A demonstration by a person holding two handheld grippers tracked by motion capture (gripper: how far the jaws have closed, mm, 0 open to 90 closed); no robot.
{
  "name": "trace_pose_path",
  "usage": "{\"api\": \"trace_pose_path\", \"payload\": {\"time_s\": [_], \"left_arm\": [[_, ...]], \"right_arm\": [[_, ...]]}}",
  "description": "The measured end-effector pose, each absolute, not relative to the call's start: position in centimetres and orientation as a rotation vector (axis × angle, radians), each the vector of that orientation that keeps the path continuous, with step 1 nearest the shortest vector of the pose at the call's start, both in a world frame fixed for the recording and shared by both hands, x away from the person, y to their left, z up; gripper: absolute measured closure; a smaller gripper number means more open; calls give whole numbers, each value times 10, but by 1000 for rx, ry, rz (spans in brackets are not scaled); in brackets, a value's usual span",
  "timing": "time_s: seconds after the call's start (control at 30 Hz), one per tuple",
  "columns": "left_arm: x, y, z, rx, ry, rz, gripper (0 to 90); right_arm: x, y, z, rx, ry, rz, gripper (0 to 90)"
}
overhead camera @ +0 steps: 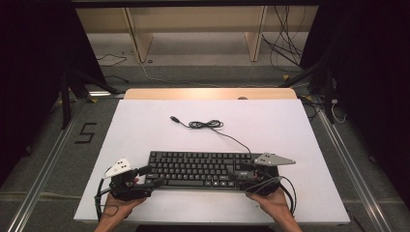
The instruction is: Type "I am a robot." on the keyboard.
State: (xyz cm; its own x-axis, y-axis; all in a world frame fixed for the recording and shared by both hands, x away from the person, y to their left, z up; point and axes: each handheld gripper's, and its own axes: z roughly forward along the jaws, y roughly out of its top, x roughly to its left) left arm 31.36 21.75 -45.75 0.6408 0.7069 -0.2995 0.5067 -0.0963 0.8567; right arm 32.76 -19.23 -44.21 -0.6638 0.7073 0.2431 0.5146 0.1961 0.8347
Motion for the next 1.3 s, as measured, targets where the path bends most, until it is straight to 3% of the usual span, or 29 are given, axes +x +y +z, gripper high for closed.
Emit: {"api": "trace_pose_path", "payload": {"time_s": [1.3], "left_arm": [[313,215,-458,1763,974,210,234]], "right_arm": [[303,-228,-446,1113,2167,1487,295]]}}
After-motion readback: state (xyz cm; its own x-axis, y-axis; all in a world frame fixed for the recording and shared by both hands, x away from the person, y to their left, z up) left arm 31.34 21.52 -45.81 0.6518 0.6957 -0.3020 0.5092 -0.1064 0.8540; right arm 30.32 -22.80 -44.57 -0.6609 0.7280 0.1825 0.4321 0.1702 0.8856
